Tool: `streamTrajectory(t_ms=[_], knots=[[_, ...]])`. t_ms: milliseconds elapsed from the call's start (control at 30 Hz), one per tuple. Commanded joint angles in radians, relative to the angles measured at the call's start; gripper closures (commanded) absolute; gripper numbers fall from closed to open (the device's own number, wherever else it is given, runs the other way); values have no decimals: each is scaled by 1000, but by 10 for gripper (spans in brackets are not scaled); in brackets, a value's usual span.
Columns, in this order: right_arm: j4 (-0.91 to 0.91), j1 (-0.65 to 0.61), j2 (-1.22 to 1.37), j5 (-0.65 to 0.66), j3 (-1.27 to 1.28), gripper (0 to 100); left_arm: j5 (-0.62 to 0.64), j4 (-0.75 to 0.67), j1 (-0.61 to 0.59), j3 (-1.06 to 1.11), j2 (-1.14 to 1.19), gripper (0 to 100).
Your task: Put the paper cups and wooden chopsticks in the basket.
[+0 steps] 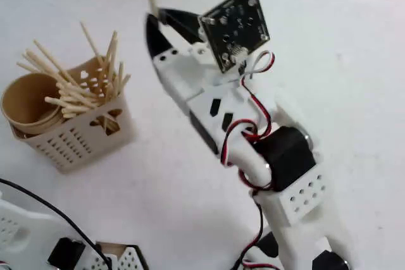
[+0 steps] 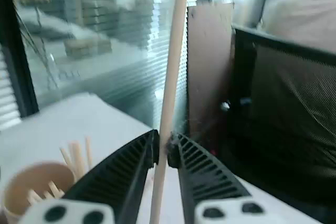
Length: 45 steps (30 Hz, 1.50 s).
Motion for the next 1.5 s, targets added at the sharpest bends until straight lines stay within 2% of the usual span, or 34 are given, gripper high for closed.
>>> streamTrajectory(t_ms=[0, 200, 400, 800, 1000, 1233, 1400, 1467], knots=[[-189, -58, -12, -92, -15, 979, -8, -23, 13, -2, 16, 864], [-452, -156, 148, -74, -18, 978, -8, -23, 15, 0, 36, 864], [-522, -171, 325, -74, -31, 978, -8, -23, 15, 0, 35, 864], [-516, -134, 417, -71, -60, 965, -8, -23, 10, 0, 35, 864], [-463, -136, 417, -75, -60, 815, -8, -23, 12, 0, 35, 864], [-452, -134, 414, -71, -63, 827, -8, -23, 13, 0, 28, 864], [-334, -134, 346, -68, -75, 984, -5, 15, 19, 6, -18, 868], [-252, -134, 292, -37, -71, 969, 0, 112, 16, 5, -81, 868]])
